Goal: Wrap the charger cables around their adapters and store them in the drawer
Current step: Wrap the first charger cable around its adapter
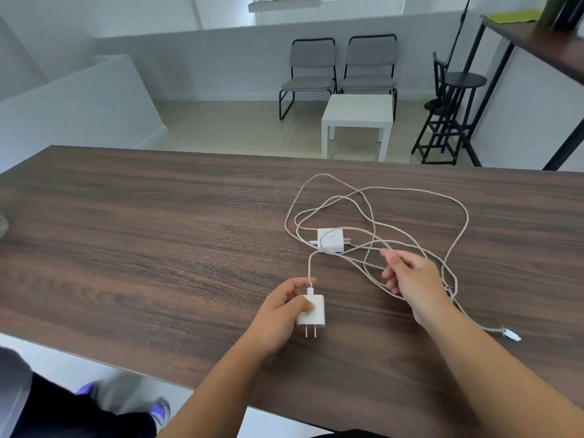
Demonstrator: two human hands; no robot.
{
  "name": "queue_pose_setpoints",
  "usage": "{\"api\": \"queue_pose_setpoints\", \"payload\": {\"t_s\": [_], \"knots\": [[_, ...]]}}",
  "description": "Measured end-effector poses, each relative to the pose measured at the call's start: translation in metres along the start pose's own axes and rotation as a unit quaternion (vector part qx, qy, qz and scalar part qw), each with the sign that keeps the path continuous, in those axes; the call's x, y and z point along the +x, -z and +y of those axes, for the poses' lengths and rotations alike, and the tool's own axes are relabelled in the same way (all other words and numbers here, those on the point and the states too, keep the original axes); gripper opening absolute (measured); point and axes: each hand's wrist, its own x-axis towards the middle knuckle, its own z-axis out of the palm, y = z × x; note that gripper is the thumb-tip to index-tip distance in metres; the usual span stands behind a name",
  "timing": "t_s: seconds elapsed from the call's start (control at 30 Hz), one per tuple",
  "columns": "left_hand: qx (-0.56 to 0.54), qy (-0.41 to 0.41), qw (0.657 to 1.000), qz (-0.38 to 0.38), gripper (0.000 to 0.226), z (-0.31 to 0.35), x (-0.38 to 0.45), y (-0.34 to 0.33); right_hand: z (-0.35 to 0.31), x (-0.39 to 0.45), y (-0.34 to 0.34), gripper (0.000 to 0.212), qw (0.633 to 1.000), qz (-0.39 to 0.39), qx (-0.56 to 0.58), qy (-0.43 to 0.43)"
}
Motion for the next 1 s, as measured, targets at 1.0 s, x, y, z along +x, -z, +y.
{"api": "queue_pose_setpoints", "payload": {"t_s": [1.0], "knots": [[-0.108, -0.356, 0.928, 0.031, 0.037, 0.183, 0.005, -0.001, -0.139, -0.071, -0.035, 0.037, 0.908, -0.139, -0.187, 0.35]]}}
